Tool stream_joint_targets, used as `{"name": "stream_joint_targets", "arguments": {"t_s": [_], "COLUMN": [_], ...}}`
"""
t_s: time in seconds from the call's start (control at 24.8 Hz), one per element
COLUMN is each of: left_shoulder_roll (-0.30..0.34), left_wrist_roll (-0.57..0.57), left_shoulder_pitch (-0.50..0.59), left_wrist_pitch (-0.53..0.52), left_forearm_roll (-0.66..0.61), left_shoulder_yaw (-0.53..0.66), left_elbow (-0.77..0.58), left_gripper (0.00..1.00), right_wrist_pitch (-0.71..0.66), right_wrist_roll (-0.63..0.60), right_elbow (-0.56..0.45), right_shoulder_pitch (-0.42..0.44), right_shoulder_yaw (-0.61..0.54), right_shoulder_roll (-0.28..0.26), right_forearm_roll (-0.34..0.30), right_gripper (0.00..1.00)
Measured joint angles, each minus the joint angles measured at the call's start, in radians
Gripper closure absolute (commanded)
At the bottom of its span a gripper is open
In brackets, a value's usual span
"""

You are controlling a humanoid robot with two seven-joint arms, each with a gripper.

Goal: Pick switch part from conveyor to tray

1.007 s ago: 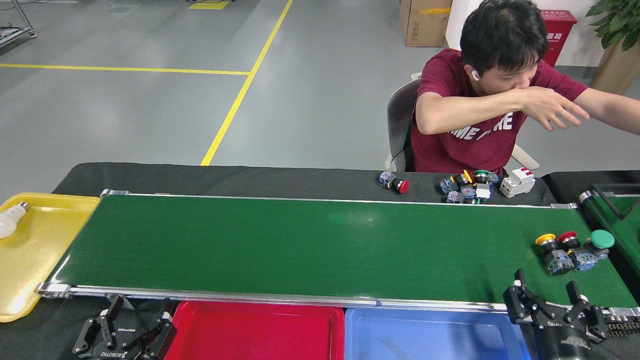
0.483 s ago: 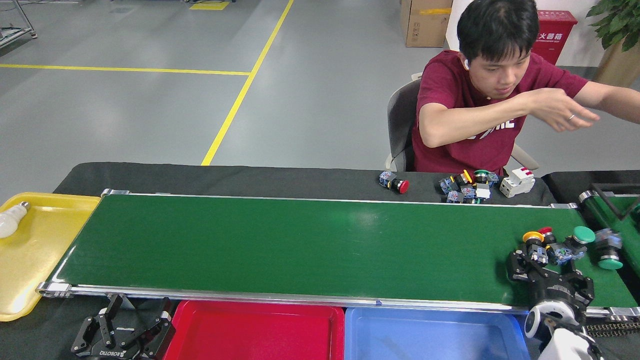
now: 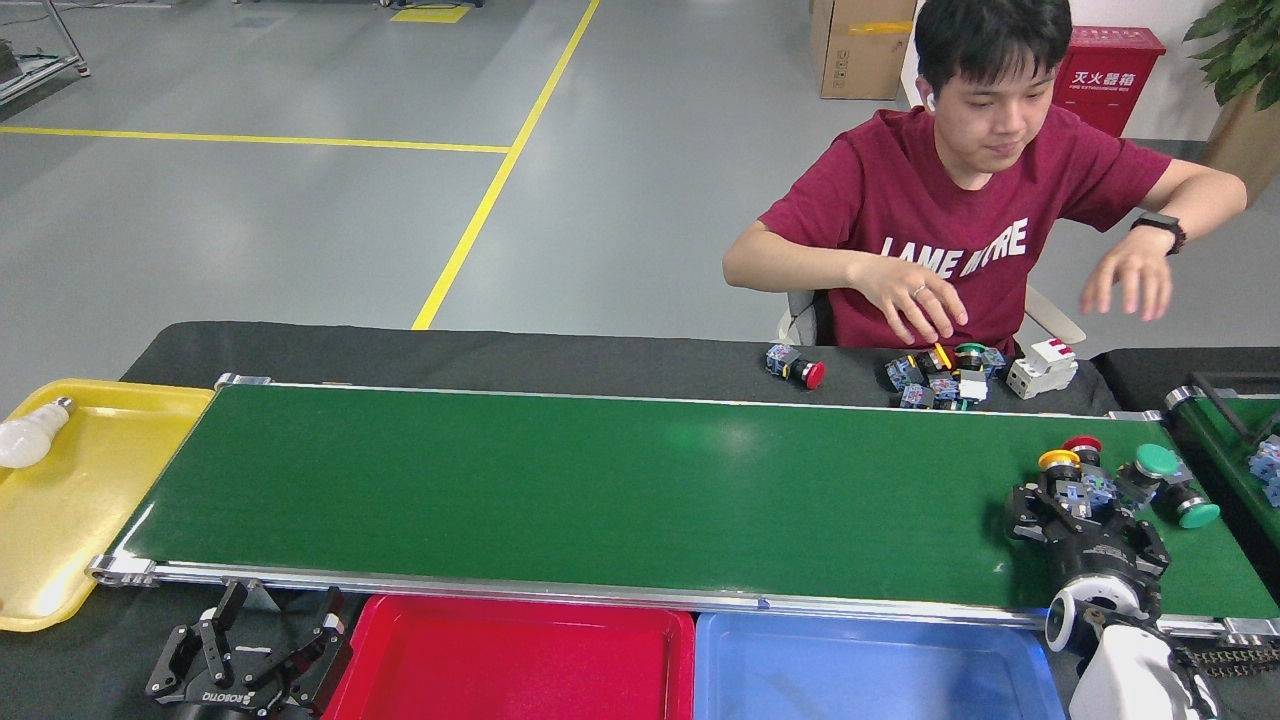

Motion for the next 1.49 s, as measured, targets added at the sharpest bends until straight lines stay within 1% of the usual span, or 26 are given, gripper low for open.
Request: {"name": "stream_joint_targets", "arguments": {"t_s": [0.08,0.12,0.2,0.32,0.36,0.44,0.48,0.6,0.73,0.77,0.81,0.85,0.89,0.93,0.97,1.01,1.29,1.37,1.49], "left_shoulder_roll": [0.0,0.0,0.0,0.0,0.0,0.0,0.0,0.0,0.0,0.0,0.0,0.0,0.0,0.0,0.0,0.0,0.0,0.0,0.0], "left_wrist_roll": [0.001,0.001,0.002,0.002,0.002,0.002,0.002,0.002,0.002,0.002,0.002,0.001,0.001,0.001,0.0,0.0,0.0,0.0,0.0], "left_shoulder_pitch": [0.0,0.0,0.0,0.0,0.0,-0.003,-0.006,-0.006,-0.007,-0.008,-0.008,-0.01,-0.014,-0.016,-0.017,-0.017,-0.018,-0.018,-0.018], "left_wrist_pitch": [0.0,0.0,0.0,0.0,0.0,0.0,0.0,0.0,0.0,0.0,0.0,0.0,0.0,0.0,0.0,0.0,0.0,0.0,0.0], "left_forearm_roll": [0.0,0.0,0.0,0.0,0.0,0.0,0.0,0.0,-0.001,-0.001,-0.001,-0.001,-0.001,-0.001,-0.001,-0.001,-0.002,-0.002,-0.002], "left_shoulder_yaw": [0.0,0.0,0.001,0.001,0.002,0.001,0.001,0.001,0.0,0.0,0.0,-0.001,-0.001,-0.001,-0.001,-0.001,-0.001,-0.001,-0.001], "left_elbow": [0.001,0.002,0.004,0.005,0.005,0.006,0.007,0.008,0.009,0.009,0.009,0.009,0.009,0.009,0.009,0.009,0.011,0.011,0.011], "left_gripper": [0.0,0.0,0.0,0.0,0.0,0.0,0.0,0.0,0.0,0.0,0.0,0.0,0.0,0.0,0.0,0.0,0.0,0.0,0.0], "right_wrist_pitch": [-0.023,-0.039,-0.103,-0.26,-0.319,-0.414,-0.451,-0.512,-0.53,-0.534,-0.535,-0.538,-0.536,-0.513,-0.494,-0.479,-0.417,-0.376,-0.331], "right_wrist_roll": [0.009,0.018,0.046,0.092,0.106,0.122,0.125,0.131,0.132,0.133,0.133,0.134,0.137,0.141,0.151,0.159,0.187,0.19,0.173], "right_elbow": [-0.059,-0.111,-0.255,-0.521,-0.591,-0.675,-0.695,-0.709,-0.71,-0.71,-0.709,-0.708,-0.701,-0.697,-0.697,-0.697,-0.732,-0.757,-0.791], "right_shoulder_pitch": [0.027,0.052,0.138,0.314,0.367,0.427,0.437,0.437,0.436,0.436,0.436,0.435,0.435,0.437,0.439,0.442,0.443,0.443,0.443], "right_shoulder_yaw": [0.0,0.0,0.001,0.005,0.011,0.05,0.087,0.223,0.34,0.377,0.415,0.446,0.475,0.489,0.496,0.501,0.483,0.436,0.321], "right_shoulder_roll": [0.0,0.0,0.0,0.002,0.006,0.029,0.041,0.045,0.045,0.045,0.045,0.048,0.066,0.095,0.12,0.136,0.142,0.142,0.142], "right_forearm_roll": [-0.002,-0.008,-0.033,-0.082,-0.088,-0.091,-0.091,-0.09,-0.087,-0.084,-0.074,-0.055,-0.026,0.004,0.025,0.037,0.047,0.047,0.047], "right_gripper": [0.72,0.72,0.72,0.71,0.71,0.71,0.71,0.7,0.68,0.65,0.58,0.34,0.12,0.08,0.05,0.05,0.07,0.08,0.08]}}
